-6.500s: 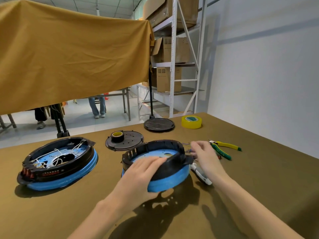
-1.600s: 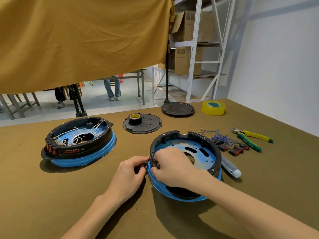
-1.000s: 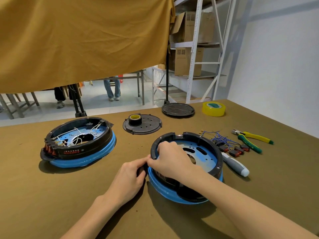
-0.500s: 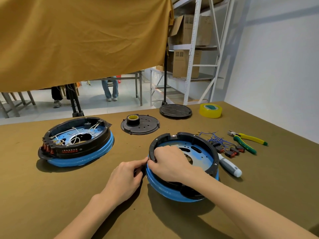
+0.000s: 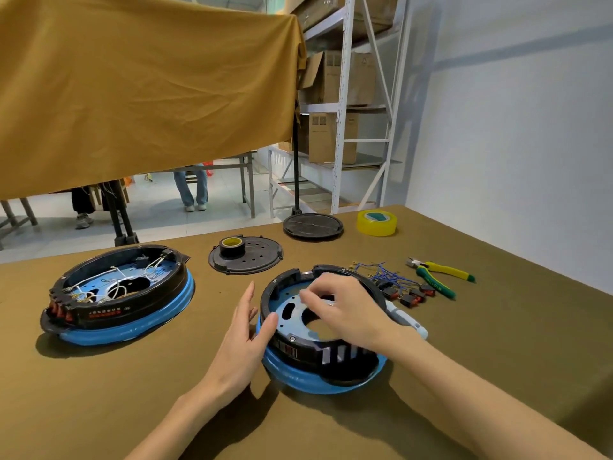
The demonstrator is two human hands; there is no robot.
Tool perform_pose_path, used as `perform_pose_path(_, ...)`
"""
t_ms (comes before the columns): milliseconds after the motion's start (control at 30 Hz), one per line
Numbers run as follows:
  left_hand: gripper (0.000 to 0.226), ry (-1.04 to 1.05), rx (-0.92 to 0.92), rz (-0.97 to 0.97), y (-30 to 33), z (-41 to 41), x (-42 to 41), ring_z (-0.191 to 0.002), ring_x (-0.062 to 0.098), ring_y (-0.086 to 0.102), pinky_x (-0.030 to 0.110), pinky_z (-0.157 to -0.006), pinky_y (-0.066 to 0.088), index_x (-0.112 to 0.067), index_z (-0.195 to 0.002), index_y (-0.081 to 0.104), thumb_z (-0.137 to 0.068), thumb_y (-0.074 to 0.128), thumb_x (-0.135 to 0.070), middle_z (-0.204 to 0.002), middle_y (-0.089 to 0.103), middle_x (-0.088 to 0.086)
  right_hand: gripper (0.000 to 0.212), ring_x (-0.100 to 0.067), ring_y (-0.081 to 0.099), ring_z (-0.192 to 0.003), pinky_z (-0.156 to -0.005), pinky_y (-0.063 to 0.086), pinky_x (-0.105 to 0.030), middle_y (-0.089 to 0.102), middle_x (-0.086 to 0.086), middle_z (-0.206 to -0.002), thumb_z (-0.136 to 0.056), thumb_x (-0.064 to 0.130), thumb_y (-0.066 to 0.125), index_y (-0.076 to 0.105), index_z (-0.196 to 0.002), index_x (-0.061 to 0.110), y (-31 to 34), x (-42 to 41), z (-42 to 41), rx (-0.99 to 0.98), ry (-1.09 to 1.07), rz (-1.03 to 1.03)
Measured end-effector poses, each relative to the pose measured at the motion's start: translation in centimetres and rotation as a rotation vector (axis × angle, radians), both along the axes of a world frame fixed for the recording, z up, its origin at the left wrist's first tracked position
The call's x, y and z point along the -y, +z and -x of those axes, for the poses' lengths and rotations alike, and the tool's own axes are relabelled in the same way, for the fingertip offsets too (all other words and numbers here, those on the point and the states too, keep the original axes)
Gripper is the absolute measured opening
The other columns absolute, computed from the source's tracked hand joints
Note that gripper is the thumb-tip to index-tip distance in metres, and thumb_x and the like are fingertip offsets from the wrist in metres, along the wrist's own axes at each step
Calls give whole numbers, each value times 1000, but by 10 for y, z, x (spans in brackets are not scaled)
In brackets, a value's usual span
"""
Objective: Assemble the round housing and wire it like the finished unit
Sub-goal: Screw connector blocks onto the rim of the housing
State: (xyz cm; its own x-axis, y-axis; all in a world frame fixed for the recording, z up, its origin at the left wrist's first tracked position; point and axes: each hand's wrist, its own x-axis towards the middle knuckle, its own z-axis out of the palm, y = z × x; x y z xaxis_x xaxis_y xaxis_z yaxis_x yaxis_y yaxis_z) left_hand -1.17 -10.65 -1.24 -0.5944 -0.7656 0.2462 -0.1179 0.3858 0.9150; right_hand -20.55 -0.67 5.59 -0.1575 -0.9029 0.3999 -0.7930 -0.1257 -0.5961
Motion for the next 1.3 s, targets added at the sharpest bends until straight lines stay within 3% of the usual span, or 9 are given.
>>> perform_pose_path(133,50,-58,7,-6,-1,6,1,-127,-23,40,24,-111,35,-58,-147,23,-103,46,-50,-133,41,-52,15,-14,63,-87,-77,53,-32,67,2,-95,-100,22,60,72,-94,15,-1,11,64,-38,-440,84)
perform_pose_path(267,52,-41,-1,-5,-3,2,12,-133,-13,42,30,-114,37,-53,-149,28,-99,44,-49,-138,45,-39,19,-32,63,-98,-82,53,-39,66,-14,-103,-97,22,57,67,-99,6,-16,-1,125,-167,-665,-324)
perform_pose_path(333,48,-24,3,2,-4,-1,19,-131,-14,44,29,-112,39,-56,-147,30,-101,42,-45,-137,45,-42,20,-35,62,-100,-81,48,-39,67,-15,-100,-96,28,57,65,-95,10,-24,-8,135,-282,-685,-476)
perform_pose_path(467,53,28,19,54,-7,-3,23,-133,-9,43,31,-113,38,-45,-153,32,-101,39,-50,-144,47,-30,22,-33,59,-103,-93,43,-42,69,-9,-95,-98,34,56,66,-94,16,-32,-7,138,-400,-712,-450)
perform_pose_path(600,38,150,-22,122,-3,-2,18,-125,-8,50,28,-102,47,-39,-144,46,-107,44,-34,-140,53,-16,33,-36,61,-101,-78,40,-38,60,-10,-80,-96,37,61,53,-72,15,-28,-4,143,-266,-680,-517)
perform_pose_path(767,19,302,-12,305,7,-2,13,-122,5,51,44,-105,49,-29,-112,67,-103,54,-18,-124,54,-10,10,-34,58,-105,-91,45,-41,68,-11,-101,-93,26,63,59,-96,17,-21,-6,130,-291,-672,-422)
perform_pose_path(967,12,86,105,580,21,3,0,-114,-4,53,21,-101,33,-38,-96,68,-99,59,-31,-102,64,-27,13,-22,64,-80,-66,53,-35,67,-1,-87,-92,22,68,57,-98,17,-26,-7,115,-80,-652,-79)
perform_pose_path(1067,22,65,142,599,14,5,-3,-112,-12,48,14,-103,24,-39,-88,69,-98,49,-43,-92,65,-28,14,-20,64,-80,-66,53,-34,69,-1,-88,-89,24,71,62,-98,18,-25,-7,119,-81,-648,-124)
perform_pose_path(1300,41,110,120,702,4,7,0,-96,0,58,17,-108,24,-35,-79,66,-103,33,-38,-80,62,-23,28,-28,66,-66,-57,51,-40,72,-14,-71,-97,29,61,75,-92,6,-36,-2,143,-60,-682,-279)
